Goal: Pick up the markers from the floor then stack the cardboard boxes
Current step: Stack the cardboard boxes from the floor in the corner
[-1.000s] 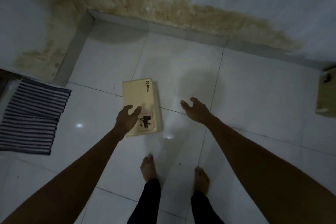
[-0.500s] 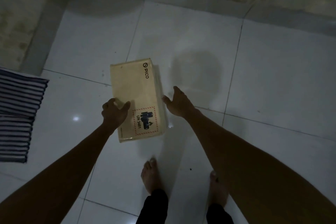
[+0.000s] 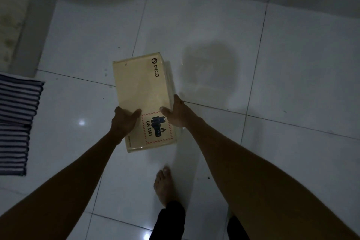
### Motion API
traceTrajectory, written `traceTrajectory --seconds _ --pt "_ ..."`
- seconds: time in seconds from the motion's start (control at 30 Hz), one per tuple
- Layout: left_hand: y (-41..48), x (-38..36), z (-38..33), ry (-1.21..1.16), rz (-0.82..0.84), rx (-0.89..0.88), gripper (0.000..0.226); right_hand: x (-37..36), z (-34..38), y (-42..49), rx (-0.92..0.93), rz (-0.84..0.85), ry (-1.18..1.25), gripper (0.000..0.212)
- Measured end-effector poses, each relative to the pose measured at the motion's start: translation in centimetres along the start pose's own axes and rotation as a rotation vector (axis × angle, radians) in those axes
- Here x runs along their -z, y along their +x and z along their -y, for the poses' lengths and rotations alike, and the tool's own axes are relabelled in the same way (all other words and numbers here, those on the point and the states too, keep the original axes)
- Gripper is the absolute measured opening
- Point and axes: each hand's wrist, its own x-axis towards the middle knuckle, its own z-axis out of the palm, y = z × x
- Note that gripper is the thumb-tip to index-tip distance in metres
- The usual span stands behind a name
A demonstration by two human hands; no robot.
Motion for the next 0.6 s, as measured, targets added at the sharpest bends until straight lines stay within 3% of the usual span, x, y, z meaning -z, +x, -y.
traceTrajectory --seconds 0.17,0.3,0.4,0.5,0.6 --pt "-2.7 -2.1 -1.1 -0.052 -0.033 -0.053 0.063 -1.2 -1.2 0.3 -0.092 -0.021 0.287 0.086" --pt "-6.0 -3.6 -2.1 -0.165 0.011 -0.006 0.069 -0.8 -4.5 -1.2 -0.108 -0.088 0.376 0.093" --pt "-8.5 -4.3 -3.0 -0.250 0.052 0.017 0.067 1.5 -4.1 -6.1 -0.111 -0.182 0.477 0.083" --pt "-10.7 -5.5 -4.1 -0.299 0.095 -0.020 0.053 3.3 -4.5 -9.4 -0.146 -0.277 0.590 0.061" --pt "-12.9 -6.7 -4.9 -0.389 0.110 -0.064 0.036 5.5 -5.5 -11.8 -0.184 -0.385 0.594 0.057"
